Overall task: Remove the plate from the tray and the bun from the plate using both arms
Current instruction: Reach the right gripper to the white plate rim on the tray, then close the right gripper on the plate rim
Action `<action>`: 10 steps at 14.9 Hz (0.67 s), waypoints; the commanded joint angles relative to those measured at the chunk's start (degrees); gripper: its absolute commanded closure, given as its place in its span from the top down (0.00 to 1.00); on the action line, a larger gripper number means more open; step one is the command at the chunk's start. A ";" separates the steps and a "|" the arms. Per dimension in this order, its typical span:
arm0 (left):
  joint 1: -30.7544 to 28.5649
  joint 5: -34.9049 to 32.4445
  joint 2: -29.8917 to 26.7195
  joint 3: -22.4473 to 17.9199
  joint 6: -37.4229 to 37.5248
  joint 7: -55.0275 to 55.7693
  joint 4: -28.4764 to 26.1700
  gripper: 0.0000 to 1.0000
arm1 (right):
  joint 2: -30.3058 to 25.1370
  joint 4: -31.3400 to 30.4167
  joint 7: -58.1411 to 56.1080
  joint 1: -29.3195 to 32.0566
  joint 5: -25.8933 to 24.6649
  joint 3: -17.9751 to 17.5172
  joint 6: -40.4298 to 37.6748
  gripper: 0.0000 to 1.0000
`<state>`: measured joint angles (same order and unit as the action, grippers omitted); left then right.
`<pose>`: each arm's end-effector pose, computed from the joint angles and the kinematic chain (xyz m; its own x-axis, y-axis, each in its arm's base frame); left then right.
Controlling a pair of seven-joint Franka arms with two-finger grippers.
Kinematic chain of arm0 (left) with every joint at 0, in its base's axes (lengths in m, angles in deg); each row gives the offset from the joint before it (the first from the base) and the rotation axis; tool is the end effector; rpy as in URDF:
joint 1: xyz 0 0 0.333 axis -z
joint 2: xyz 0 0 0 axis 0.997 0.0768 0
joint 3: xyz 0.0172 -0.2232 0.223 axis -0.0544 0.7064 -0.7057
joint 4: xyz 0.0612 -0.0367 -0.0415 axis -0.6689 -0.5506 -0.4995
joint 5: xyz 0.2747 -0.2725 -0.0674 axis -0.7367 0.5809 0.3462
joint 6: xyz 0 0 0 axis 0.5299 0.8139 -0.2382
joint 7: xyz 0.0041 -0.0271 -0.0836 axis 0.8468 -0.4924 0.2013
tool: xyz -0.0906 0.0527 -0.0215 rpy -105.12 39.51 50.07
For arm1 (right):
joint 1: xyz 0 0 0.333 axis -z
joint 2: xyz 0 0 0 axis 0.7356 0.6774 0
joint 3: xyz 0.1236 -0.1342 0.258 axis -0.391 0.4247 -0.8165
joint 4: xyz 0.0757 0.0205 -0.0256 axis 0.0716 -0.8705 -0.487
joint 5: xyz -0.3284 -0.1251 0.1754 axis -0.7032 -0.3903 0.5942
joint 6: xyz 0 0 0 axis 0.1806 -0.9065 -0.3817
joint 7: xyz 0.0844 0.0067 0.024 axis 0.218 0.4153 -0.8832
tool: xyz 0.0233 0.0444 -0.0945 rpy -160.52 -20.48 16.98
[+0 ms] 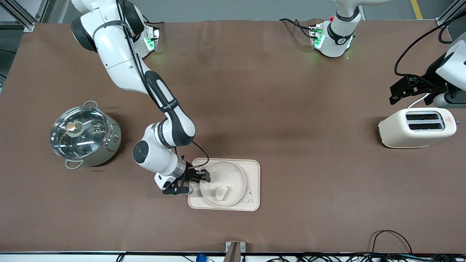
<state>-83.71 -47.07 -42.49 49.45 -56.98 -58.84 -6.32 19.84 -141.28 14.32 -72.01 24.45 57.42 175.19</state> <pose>0.5657 -0.0628 0.6445 0.9984 -0.0306 0.0483 -0.0308 -0.9995 0.0043 0.6995 0.3194 0.1885 0.9909 -0.0498 0.1248 0.0097 -0.9001 -0.4357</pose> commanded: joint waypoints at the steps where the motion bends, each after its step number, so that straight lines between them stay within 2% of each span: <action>1: -0.04 -0.42 0.36 0.21 1.06 -0.25 1.11 1.00 | 1.77 2.69 -0.04 1.09 1.07 -1.12 -0.06 0.50; 5: -0.12 -0.42 0.36 0.21 1.06 -0.16 1.02 1.00 | 2.38 3.31 -0.13 1.80 1.07 -1.12 -0.15 0.33; 10: -0.21 -0.42 0.36 0.21 1.06 -0.25 1.02 1.00 | 2.82 3.31 -0.48 2.06 1.07 -1.04 -0.06 0.24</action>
<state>-83.75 -47.07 -42.48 49.45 -56.97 -58.84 -6.32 21.57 -139.47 14.33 -70.74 24.53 57.37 175.19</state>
